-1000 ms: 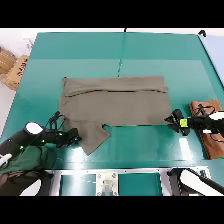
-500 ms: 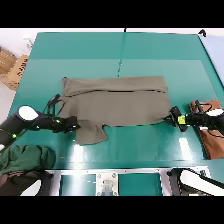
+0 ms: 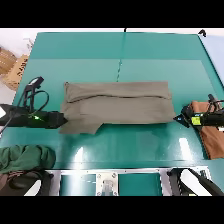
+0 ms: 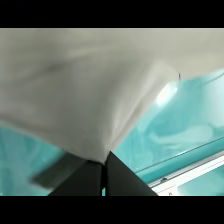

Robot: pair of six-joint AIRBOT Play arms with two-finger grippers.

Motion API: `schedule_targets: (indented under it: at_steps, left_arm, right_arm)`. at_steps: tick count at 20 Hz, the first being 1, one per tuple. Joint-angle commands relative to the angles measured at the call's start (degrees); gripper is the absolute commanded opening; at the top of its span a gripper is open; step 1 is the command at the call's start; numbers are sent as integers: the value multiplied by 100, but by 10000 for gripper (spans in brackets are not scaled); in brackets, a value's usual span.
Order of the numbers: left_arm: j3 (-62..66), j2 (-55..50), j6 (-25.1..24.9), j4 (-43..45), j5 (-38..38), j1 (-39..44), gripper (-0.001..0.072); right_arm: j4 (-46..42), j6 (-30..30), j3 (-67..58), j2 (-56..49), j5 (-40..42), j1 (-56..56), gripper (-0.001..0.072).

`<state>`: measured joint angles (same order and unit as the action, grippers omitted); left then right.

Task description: Fold the shirts.

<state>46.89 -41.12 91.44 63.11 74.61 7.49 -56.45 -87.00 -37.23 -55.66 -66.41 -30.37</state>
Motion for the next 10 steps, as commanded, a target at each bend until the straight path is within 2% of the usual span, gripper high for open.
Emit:
schedule_targets:
  at_steps: [1,6,10]
  left_arm:
    - [284,-186,-116,105,-365,-4,23]
    - [1318,-1982,-612,105,-1167,-4,23]
    - [2796,-3751,-706,199,-1473,-4,24]
  right_arm:
    - [417,-11,-444,46,127,190,20]
    - [511,-83,-1805,-1211,732,929,20]
    - [546,-103,-2924,-2741,1104,1268,20]
